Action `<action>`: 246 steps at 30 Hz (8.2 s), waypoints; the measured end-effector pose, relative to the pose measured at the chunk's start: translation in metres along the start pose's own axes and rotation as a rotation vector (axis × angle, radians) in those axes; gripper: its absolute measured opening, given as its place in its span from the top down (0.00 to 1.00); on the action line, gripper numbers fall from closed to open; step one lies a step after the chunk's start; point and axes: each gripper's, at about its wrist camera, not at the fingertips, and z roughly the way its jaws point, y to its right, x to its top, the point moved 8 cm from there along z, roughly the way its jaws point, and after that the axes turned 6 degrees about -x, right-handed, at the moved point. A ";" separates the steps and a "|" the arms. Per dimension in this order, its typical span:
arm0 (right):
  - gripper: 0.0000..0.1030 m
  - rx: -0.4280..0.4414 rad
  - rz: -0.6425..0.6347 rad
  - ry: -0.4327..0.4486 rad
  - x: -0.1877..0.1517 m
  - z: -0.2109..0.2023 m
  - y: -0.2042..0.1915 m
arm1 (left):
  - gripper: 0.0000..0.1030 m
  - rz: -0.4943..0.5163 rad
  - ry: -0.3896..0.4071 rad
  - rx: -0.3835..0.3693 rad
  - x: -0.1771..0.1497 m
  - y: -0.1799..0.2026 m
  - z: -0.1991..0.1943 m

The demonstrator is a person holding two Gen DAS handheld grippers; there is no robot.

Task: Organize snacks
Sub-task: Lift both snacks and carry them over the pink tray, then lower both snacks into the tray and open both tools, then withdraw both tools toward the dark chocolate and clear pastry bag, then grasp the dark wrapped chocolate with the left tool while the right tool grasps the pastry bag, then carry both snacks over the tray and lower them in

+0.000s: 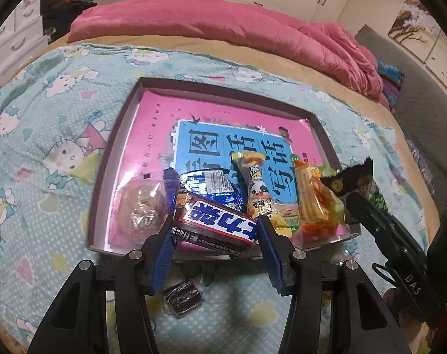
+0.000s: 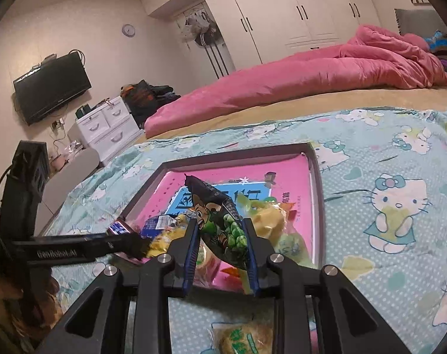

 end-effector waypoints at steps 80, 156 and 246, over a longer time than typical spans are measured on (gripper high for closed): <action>0.41 -0.056 -0.056 0.009 -0.006 -0.004 -0.001 | 0.35 -0.020 -0.035 0.040 -0.004 0.000 0.010; 0.27 -0.238 -0.216 -0.303 -0.097 0.000 0.006 | 0.28 0.021 -0.126 0.056 -0.064 -0.022 -0.010; 0.49 -0.186 -0.077 -0.081 -0.030 0.023 0.027 | 0.63 0.086 -0.017 0.068 0.014 0.022 0.020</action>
